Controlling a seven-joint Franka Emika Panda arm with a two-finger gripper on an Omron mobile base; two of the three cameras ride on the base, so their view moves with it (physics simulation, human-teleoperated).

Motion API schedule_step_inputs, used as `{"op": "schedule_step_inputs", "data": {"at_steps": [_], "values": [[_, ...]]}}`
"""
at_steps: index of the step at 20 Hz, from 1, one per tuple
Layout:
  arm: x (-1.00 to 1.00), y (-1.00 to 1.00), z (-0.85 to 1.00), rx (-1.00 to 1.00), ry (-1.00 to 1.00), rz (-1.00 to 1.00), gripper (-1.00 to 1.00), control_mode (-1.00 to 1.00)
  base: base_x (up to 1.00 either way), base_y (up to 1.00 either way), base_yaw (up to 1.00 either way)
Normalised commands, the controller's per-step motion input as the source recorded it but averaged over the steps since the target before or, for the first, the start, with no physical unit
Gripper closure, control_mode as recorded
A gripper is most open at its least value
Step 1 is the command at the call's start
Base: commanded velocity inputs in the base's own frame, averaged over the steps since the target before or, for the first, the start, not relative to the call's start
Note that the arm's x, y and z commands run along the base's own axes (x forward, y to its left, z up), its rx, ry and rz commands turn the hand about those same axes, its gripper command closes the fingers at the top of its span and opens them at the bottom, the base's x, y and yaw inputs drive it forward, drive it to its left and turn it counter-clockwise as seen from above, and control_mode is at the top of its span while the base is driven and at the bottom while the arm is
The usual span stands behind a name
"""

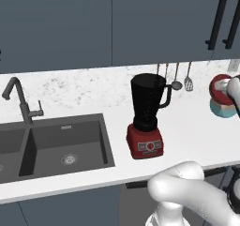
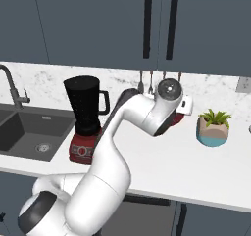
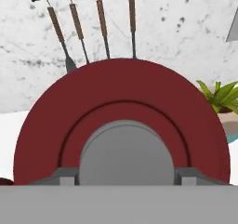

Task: Close the lid blender by securely placing the lid on top.

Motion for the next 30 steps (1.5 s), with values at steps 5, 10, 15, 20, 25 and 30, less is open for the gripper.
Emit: {"op": "schedule_step_inputs", "data": {"at_steps": [5,10,15,20,25,30], "values": [[0.07,1.00,1.00,-0.10,-0.05,0.00,1.00,-1.00,0.00,0.00,0.00],[0.27,1.00,1.00,-0.18,0.12,0.00,1.00,-1.00,0.00,0.00,0.00],[0.17,0.90,0.91,-0.22,0.42,0.00,1.00,-1.00,0.00,0.00,0.00],[0.01,0.08,0.05,-0.04,0.07,-0.01,1.00,-1.00,0.00,0.00,0.00],[0.00,0.12,0.05,0.06,0.00,0.00,1.00,-1.00,0.00,0.00,0.00],[0.00,0.76,0.11,0.08,0.04,0.00,1.00,-1.00,0.00,0.00,0.00]]}}
